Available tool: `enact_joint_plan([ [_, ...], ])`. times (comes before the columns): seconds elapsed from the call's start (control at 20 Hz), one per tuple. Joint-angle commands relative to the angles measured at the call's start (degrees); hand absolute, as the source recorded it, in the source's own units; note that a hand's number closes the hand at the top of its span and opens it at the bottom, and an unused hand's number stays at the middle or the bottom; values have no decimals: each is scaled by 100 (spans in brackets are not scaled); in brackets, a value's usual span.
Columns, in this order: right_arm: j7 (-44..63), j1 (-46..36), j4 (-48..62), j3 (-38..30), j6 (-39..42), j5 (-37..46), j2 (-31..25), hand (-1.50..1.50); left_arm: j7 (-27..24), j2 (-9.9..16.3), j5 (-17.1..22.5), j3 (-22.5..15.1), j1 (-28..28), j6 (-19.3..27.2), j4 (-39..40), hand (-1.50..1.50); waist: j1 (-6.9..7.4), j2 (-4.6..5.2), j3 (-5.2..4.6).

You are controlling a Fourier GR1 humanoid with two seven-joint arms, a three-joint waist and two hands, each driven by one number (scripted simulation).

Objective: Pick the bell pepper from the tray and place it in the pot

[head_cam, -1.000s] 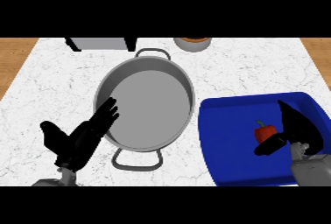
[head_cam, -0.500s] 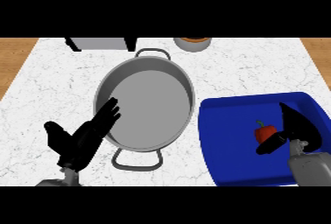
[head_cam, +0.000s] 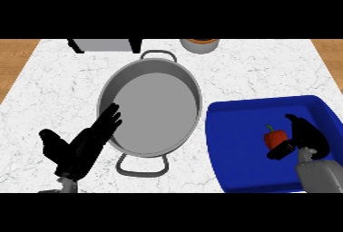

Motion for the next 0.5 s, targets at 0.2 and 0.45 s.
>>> enact_joint_plan([
  [0.2,-1181,-322,780,-61,-288,-38,293,150,-34,-155,-150,-114,279,-51,-205,0,33,3,2],
  [0.45,-1029,-278,456,48,-184,301,327,150,-196,70,1,307,142,-475,195,0,5,-1,-1],
])
